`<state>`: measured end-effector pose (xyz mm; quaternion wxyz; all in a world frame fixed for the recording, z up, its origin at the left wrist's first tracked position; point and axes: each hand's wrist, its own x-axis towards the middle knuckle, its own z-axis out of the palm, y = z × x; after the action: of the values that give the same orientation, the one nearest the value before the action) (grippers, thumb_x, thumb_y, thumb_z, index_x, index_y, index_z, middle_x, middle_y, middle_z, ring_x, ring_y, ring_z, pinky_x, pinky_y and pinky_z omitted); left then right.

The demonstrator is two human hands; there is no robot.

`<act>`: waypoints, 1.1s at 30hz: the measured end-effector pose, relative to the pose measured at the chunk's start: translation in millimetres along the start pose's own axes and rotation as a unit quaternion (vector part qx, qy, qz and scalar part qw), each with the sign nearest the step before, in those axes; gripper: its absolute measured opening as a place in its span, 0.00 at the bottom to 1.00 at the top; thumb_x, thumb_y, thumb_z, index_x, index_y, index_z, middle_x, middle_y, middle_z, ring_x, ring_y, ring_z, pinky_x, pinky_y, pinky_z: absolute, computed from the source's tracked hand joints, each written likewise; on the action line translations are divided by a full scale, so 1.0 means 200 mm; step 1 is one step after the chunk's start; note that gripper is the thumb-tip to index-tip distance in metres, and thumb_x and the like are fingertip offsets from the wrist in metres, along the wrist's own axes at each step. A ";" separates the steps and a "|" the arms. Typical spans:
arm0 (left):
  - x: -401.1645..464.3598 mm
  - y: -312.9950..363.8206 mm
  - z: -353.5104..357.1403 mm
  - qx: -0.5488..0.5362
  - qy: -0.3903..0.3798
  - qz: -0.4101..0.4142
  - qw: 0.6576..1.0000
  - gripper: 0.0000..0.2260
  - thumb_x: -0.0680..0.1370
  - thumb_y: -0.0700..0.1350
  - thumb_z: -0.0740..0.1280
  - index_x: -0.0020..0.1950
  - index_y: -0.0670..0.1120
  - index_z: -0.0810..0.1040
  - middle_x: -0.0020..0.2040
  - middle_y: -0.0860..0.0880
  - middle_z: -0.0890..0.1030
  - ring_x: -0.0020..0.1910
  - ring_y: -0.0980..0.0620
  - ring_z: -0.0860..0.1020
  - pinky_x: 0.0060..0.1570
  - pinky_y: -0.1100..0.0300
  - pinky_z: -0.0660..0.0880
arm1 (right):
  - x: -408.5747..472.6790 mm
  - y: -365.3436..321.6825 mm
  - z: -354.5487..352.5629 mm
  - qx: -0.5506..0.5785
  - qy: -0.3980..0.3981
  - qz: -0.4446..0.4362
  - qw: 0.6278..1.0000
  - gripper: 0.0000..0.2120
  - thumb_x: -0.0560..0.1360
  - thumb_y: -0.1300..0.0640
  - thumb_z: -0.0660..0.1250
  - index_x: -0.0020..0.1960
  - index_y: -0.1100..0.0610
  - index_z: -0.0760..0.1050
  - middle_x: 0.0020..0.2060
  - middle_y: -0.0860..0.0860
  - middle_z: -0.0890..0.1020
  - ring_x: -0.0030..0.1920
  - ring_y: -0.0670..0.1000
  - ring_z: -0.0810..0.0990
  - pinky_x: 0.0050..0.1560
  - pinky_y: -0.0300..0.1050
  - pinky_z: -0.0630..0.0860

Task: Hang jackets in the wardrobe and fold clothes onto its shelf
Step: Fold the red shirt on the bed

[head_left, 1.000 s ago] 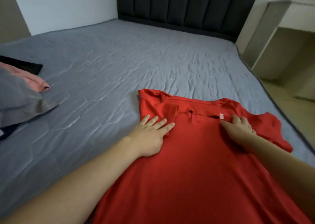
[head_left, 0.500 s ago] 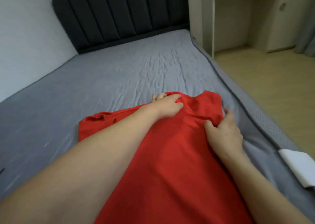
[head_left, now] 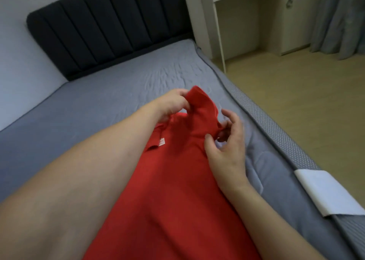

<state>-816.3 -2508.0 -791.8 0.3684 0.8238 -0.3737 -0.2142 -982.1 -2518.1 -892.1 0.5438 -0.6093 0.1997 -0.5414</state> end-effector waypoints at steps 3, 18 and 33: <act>-0.18 -0.15 -0.16 -0.022 0.050 -0.015 0.998 0.17 0.75 0.26 0.57 0.38 0.46 0.76 0.25 0.57 0.78 0.24 0.65 0.74 0.25 0.74 0.68 | -0.04 0.01 0.02 0.025 -0.097 -0.002 0.995 0.28 0.67 0.60 0.70 0.63 0.43 0.67 0.51 0.46 0.72 0.45 0.47 0.74 0.47 0.36 0.73; -0.33 -0.75 0.17 0.436 0.064 -0.047 0.897 0.25 0.83 0.58 0.44 0.79 0.58 0.43 0.80 0.56 0.45 0.78 0.51 0.39 0.73 0.40 0.37 | -0.16 0.14 0.05 -0.485 -0.385 -0.073 0.782 0.26 0.81 0.42 0.44 0.78 0.46 0.53 0.78 0.49 0.51 0.77 0.49 0.49 0.74 0.50 0.43; -1.08 -0.71 0.28 0.366 0.085 -0.111 0.920 0.28 0.81 0.61 0.42 0.80 0.54 0.44 0.80 0.52 0.45 0.78 0.51 0.41 0.74 0.46 0.37 | -0.34 -0.02 -0.08 -0.550 -0.404 -0.057 0.729 0.34 0.77 0.35 0.40 0.79 0.48 0.41 0.78 0.53 0.43 0.78 0.55 0.42 0.75 0.56 0.38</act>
<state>-922.4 -2301.9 -919.1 0.0457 0.9525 -0.2996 -0.0313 -1020.6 -2467.7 -921.2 0.1116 -0.9732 0.1889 -0.0694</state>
